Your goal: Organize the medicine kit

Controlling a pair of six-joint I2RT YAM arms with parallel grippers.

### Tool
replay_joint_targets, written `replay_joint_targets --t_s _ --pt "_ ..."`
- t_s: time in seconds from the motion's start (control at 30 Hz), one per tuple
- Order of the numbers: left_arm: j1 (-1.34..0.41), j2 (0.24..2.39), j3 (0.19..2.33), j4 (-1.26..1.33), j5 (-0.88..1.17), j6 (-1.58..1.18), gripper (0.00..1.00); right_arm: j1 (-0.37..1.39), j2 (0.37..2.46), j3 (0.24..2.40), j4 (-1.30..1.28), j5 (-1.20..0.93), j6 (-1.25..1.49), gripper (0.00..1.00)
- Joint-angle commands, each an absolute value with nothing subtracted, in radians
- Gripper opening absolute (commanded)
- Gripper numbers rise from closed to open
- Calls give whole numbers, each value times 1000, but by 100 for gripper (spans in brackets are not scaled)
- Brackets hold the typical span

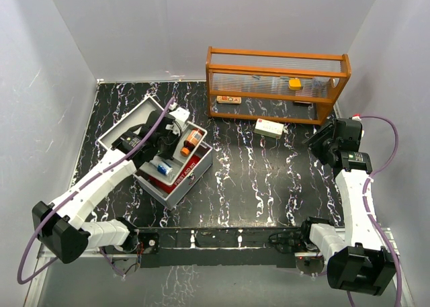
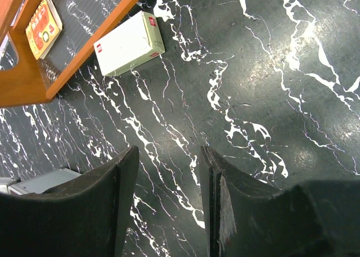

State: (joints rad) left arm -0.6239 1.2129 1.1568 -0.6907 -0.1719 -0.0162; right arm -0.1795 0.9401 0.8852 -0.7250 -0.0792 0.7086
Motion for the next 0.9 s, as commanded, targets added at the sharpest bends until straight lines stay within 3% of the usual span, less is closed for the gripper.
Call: replay_joint_targets --t_s 0.0,0.6,0.87 --pt "-604 1152 1150 -574 -148 61 0 -181 934 884 -665 -86 708 45" --pt "-484 1057 910 -381 65 138 0 -177 932 856 -650 -105 714 45" --pt "-484 1039 862 -367 70 172 0 -176 934 848 -645 -103 713 45"
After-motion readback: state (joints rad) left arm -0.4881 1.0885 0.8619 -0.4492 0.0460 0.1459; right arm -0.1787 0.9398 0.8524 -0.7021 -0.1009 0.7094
